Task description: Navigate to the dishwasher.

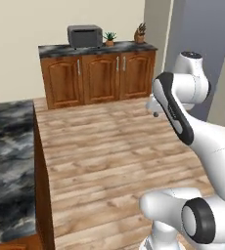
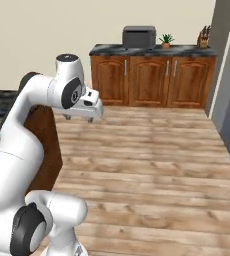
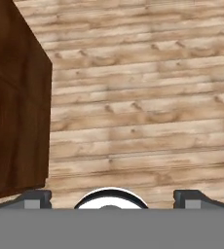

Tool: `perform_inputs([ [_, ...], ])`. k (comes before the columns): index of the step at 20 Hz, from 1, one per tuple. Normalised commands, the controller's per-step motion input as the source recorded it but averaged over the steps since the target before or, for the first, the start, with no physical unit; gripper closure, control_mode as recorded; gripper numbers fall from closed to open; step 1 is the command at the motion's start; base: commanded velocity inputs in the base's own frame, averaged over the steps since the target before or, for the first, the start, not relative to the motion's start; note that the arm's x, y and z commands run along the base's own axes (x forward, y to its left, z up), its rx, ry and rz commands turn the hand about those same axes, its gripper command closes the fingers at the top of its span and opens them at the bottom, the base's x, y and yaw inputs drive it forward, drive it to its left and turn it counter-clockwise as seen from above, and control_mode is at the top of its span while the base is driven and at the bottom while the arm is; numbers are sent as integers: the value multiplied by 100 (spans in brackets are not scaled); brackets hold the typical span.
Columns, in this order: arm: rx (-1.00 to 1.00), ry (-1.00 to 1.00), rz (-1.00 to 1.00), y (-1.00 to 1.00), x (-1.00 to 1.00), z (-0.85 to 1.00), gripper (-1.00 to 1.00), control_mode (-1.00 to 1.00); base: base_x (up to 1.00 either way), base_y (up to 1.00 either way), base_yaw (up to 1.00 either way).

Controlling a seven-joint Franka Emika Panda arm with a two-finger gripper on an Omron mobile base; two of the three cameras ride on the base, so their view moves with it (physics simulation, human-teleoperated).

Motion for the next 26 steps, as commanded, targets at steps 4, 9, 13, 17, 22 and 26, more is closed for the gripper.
perform_inputs([
  [4, 0, 0, 0, 0, 0, 0, -100, 100, 66, -3, 57],
  [9, 0, 0, 0, 0, 0, 0, -100, 100, 77, -9, 46],
  [13, 0, 0, 0, 0, 0, 0, -100, 100, 62, -30, 38],
  [17, 0, 0, 0, 0, 0, 0, -100, 100, 65, -33, 35],
  [22, 0, 0, 0, 0, 0, 0, -100, 100, 37, -46, 56],
  [26, 0, 0, 0, 0, 0, 0, -100, 100, 21, -29, 71],
])
